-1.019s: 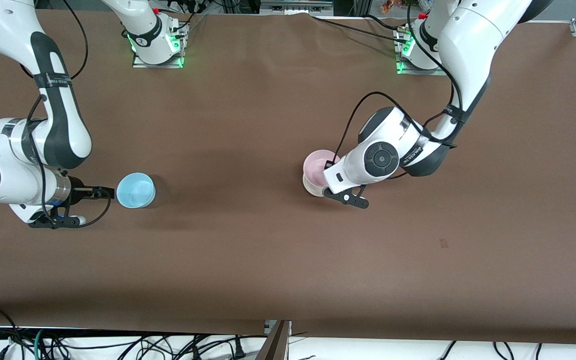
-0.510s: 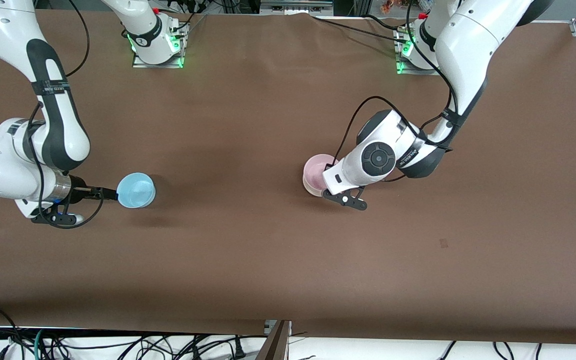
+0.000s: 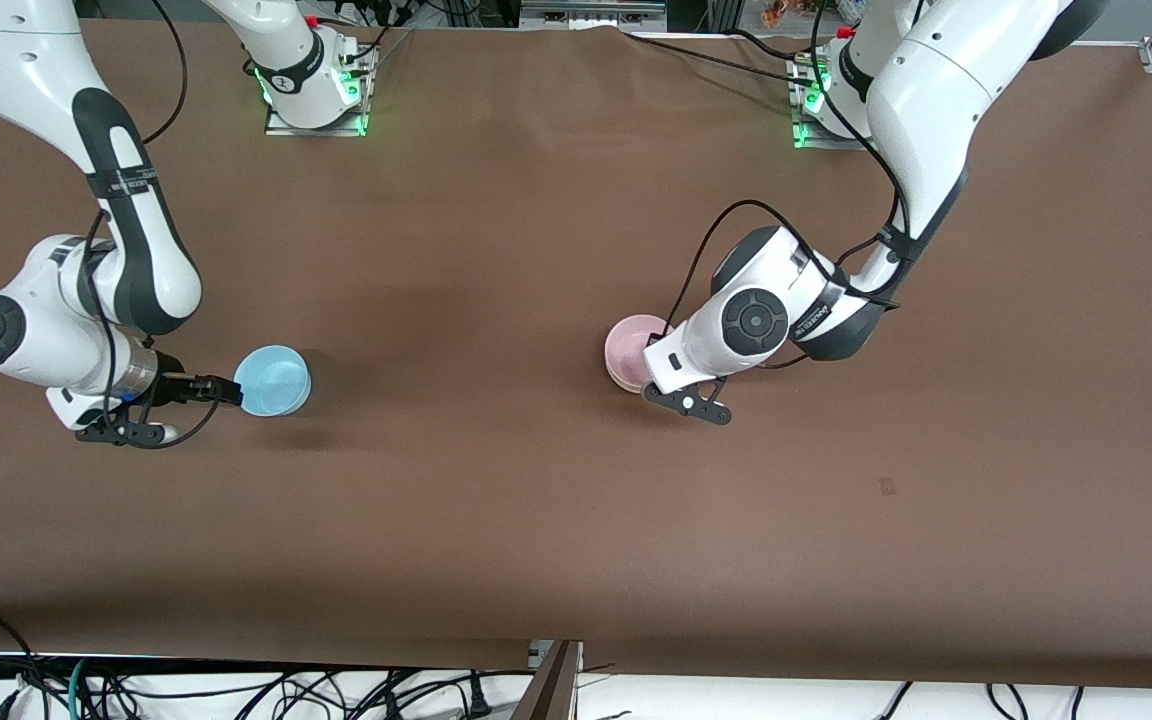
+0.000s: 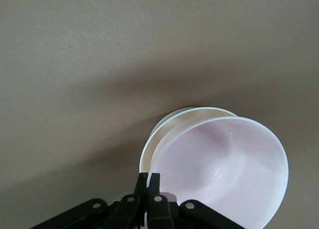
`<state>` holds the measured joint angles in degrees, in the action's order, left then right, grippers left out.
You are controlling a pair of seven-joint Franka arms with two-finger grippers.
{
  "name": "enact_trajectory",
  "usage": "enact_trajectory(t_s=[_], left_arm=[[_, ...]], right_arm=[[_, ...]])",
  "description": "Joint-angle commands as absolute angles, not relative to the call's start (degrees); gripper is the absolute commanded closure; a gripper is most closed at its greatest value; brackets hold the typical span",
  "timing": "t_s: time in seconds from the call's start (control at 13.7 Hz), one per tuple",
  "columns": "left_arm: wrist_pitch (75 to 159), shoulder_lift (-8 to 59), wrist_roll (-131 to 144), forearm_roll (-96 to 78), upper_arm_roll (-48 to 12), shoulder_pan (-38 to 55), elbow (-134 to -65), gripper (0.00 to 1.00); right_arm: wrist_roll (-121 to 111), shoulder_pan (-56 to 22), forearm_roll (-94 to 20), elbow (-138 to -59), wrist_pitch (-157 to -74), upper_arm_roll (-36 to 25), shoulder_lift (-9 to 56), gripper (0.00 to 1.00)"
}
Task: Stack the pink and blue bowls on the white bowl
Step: 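Open the left gripper off the pink bowl while the right gripper grasps the blue bowl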
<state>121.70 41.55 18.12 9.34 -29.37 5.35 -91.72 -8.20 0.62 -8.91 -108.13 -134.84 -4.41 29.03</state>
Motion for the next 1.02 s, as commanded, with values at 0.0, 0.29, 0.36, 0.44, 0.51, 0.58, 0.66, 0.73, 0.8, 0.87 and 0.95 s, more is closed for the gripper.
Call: enact_trajectory(t_s=[0.0, 0.29, 0.36, 0.44, 0.51, 0.58, 0.66, 0.73, 0.8, 0.87, 0.95], left_arm=[[122.61, 41.04, 19.16, 11.16, -29.18, 5.62, -92.72, 1.00], [122.61, 41.04, 24.94, 11.25, -29.09, 7.02, -92.72, 0.81], [122.61, 40.96, 26.09, 11.25, -29.09, 7.21, -92.72, 0.76], [122.52, 40.87, 26.36, 11.34, -29.09, 7.21, -92.72, 0.60], [122.52, 40.78, 26.28, 11.34, -29.09, 7.12, -92.72, 0.19], [122.43, 40.69, 26.11, 11.42, -29.09, 7.12, -92.72, 0.00], [122.17, 40.52, 26.10, 11.95, -29.09, 7.03, -92.72, 0.00], [121.91, 40.26, 25.93, 12.04, -29.18, 6.77, -92.72, 0.00], [121.38, 39.82, 25.75, 12.04, -29.18, 6.42, -92.72, 0.00], [119.72, 38.94, 25.49, 12.04, -29.09, 6.24, -92.46, 0.00], [117.62, 37.72, 25.40, 12.30, -29.18, 5.98, -92.11, 0.00]], right_arm=[[-11.33, 0.70, -12.91, -111.00, -137.11, -4.31, 28.21, 0.01], [-16.08, 0.70, -15.73, -113.20, -138.16, -4.39, 28.39, 0.01], [-16.17, 0.70, -15.73, -113.29, -138.16, -4.31, 28.39, 0.01], [-16.35, 0.70, -15.73, -113.29, -138.08, -4.39, 28.48, 0.01], [-17.22, 0.70, -15.82, -113.38, -138.08, -4.39, 28.48, 0.05], [-17.40, 0.70, -15.82, -113.64, -138.08, -4.39, 28.56, 0.12], [-17.49, 0.70, -15.91, -113.73, -137.99, -4.39, 28.56, 0.22], [-17.49, 0.70, -15.91, -113.73, -137.81, -4.39, 28.56, 0.33], [-17.49, 0.70, -15.91, -113.73, -137.73, -4.39, 28.56, 0.43], [-17.75, 0.70, -15.91, -113.56, -137.64, -4.39, 28.56, 0.53], [-17.75, 0.70, -16.08, -113.38, -137.55, -4.39, 28.56, 0.62]])
